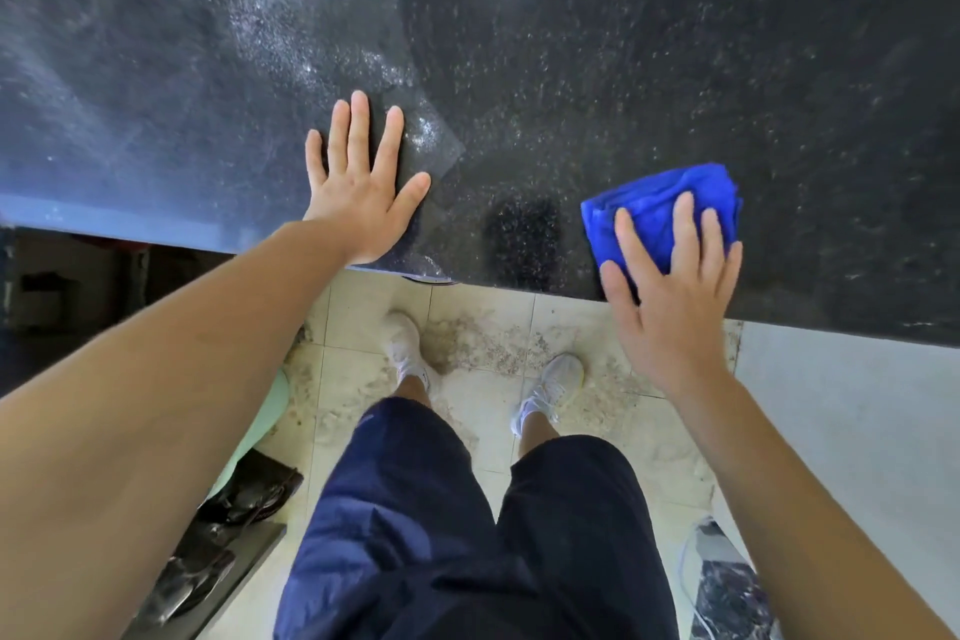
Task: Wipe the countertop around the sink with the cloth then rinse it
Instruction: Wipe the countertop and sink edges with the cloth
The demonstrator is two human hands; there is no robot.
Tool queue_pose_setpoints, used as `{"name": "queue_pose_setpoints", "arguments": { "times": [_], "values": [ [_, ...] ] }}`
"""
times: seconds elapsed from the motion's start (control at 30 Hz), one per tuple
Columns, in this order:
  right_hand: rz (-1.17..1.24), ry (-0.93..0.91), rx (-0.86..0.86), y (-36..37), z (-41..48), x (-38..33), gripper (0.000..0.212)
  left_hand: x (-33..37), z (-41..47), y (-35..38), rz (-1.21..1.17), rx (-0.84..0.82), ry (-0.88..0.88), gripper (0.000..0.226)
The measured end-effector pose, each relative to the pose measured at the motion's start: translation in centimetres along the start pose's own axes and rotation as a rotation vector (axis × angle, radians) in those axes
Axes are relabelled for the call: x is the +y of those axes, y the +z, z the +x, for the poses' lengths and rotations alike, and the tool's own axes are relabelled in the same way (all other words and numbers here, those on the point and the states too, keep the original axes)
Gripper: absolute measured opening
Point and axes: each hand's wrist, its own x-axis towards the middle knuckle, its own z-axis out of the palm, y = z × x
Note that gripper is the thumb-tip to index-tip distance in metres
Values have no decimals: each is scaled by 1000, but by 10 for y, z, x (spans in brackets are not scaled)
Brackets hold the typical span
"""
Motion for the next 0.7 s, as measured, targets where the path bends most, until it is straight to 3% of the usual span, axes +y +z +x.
{"name": "queue_pose_setpoints", "arguments": {
  "times": [0.23, 0.33, 0.47, 0.57, 0.7],
  "values": [
    [-60, -338, -155, 17, -24, -77, 51, 1, 1, -2, -36, -6, 2, 70],
    [-69, -425, -172, 24, -6, -113, 50, -3, 0, -4, -163, 22, 33, 64],
    [-60, -395, -191, 27, 18, -151, 50, -36, -5, -21, -430, 158, 107, 53],
    [-36, -320, -203, 22, 43, -178, 51, -75, -11, -24, -347, 260, 98, 57],
    [-1, -151, -235, 8, 122, -223, 53, -115, -23, -21, -215, 218, 62, 67]
  ]
}}
